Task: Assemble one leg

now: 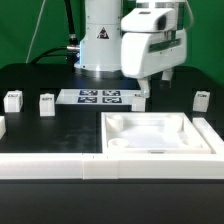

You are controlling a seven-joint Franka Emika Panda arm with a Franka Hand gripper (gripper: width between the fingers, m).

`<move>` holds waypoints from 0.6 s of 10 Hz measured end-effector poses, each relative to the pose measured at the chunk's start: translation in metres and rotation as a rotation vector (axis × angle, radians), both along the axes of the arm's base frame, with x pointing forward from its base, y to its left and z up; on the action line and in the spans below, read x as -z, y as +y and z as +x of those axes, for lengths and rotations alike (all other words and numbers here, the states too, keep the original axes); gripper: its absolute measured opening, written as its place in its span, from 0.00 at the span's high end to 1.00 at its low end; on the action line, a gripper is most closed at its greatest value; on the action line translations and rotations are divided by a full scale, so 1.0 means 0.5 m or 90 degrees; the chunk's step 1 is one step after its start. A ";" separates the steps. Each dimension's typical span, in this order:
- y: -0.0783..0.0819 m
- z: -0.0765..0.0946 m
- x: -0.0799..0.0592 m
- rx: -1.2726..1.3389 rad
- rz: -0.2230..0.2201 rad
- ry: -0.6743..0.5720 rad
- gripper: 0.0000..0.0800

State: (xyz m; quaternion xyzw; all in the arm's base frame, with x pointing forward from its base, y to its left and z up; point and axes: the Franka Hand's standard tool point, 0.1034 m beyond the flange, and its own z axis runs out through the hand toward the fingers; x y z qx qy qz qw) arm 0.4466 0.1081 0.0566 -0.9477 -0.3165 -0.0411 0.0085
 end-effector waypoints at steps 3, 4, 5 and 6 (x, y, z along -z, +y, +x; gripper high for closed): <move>0.091 -0.016 0.010 0.288 0.044 0.016 0.19; 0.108 -0.013 0.010 0.346 0.054 0.021 0.19; 0.121 -0.012 0.013 0.422 0.065 0.029 0.19; 0.124 -0.013 0.014 0.479 0.072 0.036 0.19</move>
Offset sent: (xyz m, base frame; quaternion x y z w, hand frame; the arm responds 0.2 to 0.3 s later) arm 0.0092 0.0303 -0.0030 0.0084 -0.0037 0.2444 0.9696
